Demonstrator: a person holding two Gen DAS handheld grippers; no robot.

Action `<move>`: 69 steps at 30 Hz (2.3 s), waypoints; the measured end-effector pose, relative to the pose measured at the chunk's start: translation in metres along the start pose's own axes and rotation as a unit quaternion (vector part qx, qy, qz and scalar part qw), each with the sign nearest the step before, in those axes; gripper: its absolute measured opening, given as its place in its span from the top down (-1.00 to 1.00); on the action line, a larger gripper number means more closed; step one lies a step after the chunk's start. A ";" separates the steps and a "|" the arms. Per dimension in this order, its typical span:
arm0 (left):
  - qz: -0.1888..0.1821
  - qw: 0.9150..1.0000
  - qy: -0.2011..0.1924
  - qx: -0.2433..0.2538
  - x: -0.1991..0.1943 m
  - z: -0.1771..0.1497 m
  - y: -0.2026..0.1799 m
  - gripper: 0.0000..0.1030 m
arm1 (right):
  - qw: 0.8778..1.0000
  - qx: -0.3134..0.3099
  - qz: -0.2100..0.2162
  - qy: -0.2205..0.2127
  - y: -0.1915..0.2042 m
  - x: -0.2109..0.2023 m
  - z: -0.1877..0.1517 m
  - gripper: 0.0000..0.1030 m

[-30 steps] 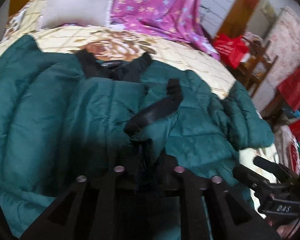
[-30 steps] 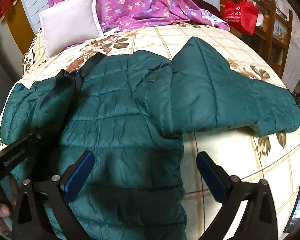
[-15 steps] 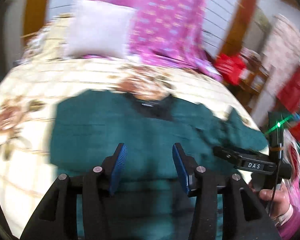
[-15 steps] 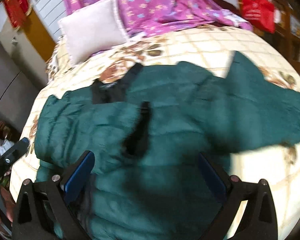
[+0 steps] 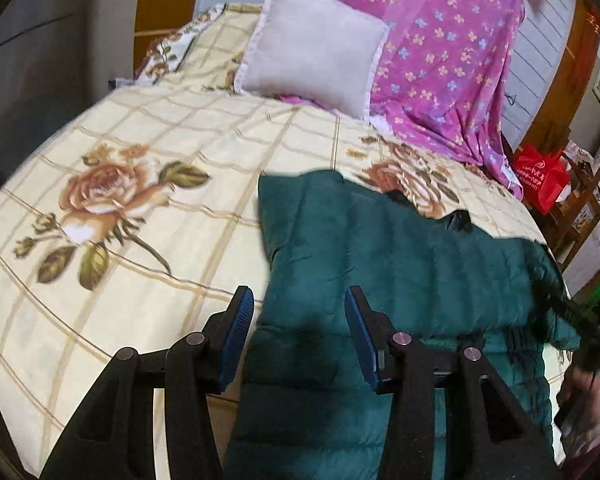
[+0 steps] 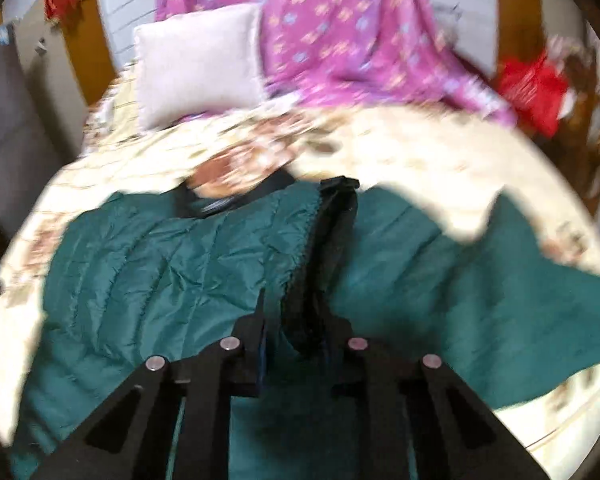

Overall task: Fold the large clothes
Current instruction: 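Lower the sleeve onto the jacket body and open the left gripper, then move the right gripper to the cuff of the other sleeve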

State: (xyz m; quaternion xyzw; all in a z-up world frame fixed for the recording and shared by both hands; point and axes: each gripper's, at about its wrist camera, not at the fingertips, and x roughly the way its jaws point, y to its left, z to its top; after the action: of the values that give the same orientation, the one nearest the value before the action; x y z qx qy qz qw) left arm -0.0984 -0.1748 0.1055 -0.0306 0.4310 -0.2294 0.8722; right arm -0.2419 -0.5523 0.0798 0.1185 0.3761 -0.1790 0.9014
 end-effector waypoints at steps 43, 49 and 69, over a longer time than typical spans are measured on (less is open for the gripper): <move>0.046 0.997 0.006 0.059 0.069 -0.007 -0.088 0.42 | 0.998 -0.020 0.031 0.058 0.010 0.021 -0.019 -0.35; 0.016 0.998 -0.009 0.057 0.039 -0.012 -0.108 0.42 | 0.999 -0.024 0.018 0.021 0.004 -0.028 -0.021 -0.56; -0.005 0.996 -0.012 0.090 0.007 -0.040 -0.168 0.42 | 0.999 0.020 -0.047 0.004 -0.086 -0.070 -0.036 -0.57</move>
State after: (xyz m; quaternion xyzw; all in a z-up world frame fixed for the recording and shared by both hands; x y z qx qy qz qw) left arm -0.1882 -0.3221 0.1181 0.0432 0.3979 -0.2718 0.8752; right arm -0.3463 -0.6017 0.0983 0.1198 0.3815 -0.2281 0.8878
